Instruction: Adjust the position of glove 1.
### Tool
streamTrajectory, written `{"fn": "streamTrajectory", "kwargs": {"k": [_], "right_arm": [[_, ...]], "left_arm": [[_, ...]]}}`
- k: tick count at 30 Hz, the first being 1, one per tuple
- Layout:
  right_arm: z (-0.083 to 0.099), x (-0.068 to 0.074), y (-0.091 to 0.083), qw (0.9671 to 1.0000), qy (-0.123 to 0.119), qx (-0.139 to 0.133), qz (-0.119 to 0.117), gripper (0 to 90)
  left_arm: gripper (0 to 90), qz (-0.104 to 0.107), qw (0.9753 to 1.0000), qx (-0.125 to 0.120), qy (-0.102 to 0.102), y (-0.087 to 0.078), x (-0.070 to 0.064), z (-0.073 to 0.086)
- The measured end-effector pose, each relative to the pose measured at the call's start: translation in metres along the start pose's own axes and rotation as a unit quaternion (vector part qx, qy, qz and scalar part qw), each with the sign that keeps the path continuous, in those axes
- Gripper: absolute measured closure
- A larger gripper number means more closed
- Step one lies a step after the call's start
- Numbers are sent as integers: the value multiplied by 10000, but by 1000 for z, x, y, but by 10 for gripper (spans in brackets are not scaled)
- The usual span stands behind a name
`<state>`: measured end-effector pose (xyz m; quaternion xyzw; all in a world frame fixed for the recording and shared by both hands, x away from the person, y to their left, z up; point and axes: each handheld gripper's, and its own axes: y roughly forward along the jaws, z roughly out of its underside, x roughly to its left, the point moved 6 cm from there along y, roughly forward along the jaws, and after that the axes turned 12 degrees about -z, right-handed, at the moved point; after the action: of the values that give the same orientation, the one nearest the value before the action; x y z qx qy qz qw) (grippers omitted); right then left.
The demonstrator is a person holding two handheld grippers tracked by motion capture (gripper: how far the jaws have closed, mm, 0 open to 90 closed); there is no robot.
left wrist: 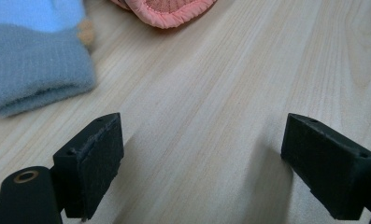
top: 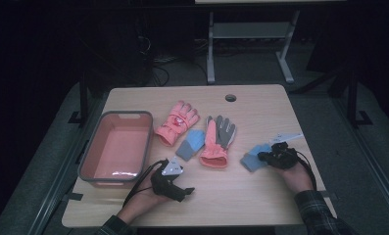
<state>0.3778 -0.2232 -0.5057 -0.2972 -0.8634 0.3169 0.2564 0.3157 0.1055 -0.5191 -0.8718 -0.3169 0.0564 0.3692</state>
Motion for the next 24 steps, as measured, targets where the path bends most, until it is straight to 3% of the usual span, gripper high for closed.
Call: {"fn": "streamTrajectory", "kwargs": {"k": [10,19,24], "right_arm": [[-8,15,-17,9989,-2,-363,-290,881],[-13,50,-22,9955,-306,-502,-745,882],[-12,64,-20,9941,-338,-500,-906,881]], "left_arm": [[123,-2,10000,-14,9,0,0,0],[123,-1,10000,-7,4,0,0,0],[123,-1,10000,-3,2,0,0,0]]}}
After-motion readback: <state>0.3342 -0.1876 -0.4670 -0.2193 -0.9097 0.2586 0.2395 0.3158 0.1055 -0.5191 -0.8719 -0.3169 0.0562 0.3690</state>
